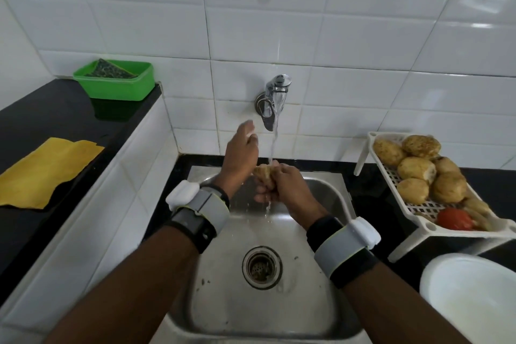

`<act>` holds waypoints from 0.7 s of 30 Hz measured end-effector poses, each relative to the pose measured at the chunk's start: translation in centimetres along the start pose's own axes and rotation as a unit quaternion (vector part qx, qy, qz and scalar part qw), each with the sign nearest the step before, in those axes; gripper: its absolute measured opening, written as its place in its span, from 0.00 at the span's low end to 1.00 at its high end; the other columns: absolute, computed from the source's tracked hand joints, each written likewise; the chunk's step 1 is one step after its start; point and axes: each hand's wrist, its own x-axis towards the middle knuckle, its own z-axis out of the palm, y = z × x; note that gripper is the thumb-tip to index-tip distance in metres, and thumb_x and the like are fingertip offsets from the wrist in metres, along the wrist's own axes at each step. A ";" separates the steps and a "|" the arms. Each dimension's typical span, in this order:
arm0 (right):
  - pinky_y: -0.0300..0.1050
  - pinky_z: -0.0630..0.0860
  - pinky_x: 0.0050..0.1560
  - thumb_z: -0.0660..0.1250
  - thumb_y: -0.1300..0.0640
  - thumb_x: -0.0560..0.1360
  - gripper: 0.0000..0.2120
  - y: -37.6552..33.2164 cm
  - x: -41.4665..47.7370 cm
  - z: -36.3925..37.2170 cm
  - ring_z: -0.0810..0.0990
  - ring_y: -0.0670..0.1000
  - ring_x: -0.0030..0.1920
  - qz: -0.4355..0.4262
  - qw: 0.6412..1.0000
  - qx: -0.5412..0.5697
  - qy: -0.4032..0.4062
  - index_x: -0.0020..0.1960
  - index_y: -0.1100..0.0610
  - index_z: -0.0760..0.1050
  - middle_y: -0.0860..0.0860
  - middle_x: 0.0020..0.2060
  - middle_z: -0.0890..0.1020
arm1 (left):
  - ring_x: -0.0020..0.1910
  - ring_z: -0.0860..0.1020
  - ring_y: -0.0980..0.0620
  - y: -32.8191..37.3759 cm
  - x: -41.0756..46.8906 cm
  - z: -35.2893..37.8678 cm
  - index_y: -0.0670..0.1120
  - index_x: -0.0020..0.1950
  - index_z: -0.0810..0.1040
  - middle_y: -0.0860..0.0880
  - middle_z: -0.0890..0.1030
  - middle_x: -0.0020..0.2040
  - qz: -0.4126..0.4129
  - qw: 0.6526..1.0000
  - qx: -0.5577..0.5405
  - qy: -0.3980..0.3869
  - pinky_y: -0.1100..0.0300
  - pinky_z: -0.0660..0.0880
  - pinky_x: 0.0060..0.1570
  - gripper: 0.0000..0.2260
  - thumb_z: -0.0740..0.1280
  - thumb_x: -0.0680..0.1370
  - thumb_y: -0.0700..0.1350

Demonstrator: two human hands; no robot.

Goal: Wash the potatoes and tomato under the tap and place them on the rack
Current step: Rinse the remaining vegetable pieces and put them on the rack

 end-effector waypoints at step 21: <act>0.51 0.82 0.51 0.59 0.56 0.82 0.12 0.6 0.0 0.0 0.82 0.54 0.47 0.032 0.998 0.052 0.032 0.65 0.57 0.72 0.59 0.54 0.80 | 0.73 0.66 0.51 2.5 1.5 0.1 0.52 0.73 0.56 0.50 0.66 0.76 0.032 0.994 -0.082 -0.072 0.64 0.68 0.57 0.30 0.54 0.77 0.28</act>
